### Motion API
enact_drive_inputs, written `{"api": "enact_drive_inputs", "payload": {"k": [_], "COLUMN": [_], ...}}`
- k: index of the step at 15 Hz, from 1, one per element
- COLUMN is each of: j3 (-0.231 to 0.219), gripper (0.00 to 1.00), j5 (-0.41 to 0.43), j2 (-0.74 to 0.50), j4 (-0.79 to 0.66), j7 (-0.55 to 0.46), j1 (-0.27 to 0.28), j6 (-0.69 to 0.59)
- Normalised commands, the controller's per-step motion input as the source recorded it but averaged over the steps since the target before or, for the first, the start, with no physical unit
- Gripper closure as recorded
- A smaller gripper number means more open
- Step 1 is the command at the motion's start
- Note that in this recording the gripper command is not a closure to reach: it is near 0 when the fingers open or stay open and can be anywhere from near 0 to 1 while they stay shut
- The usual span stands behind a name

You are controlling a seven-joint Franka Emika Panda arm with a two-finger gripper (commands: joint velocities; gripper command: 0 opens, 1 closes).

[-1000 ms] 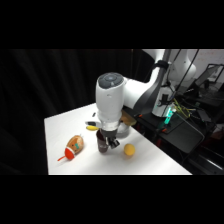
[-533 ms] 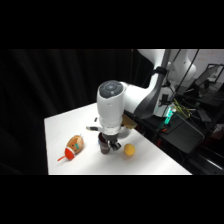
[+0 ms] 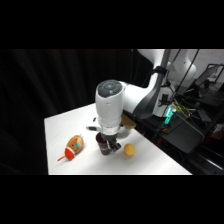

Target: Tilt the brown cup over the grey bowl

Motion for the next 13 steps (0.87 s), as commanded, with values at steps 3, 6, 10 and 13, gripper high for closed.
{"api": "enact_drive_inputs", "payload": {"k": [3,6,10,13], "j3": [-0.001,0.08,0.089,0.089], "gripper": [0.0,0.0,0.0,0.0], "j5": [0.183,0.266,0.204,0.094], "j2": [-0.3,-0.65,-0.65,-0.32], "j4": [-0.01,-0.1,0.0,0.22], "j7": [-0.19,-0.31,-0.22,-0.04], "j1": [-0.014,-0.072,-0.075,-0.096], "j6": [-0.21,-0.37,-0.43,-0.52]}}
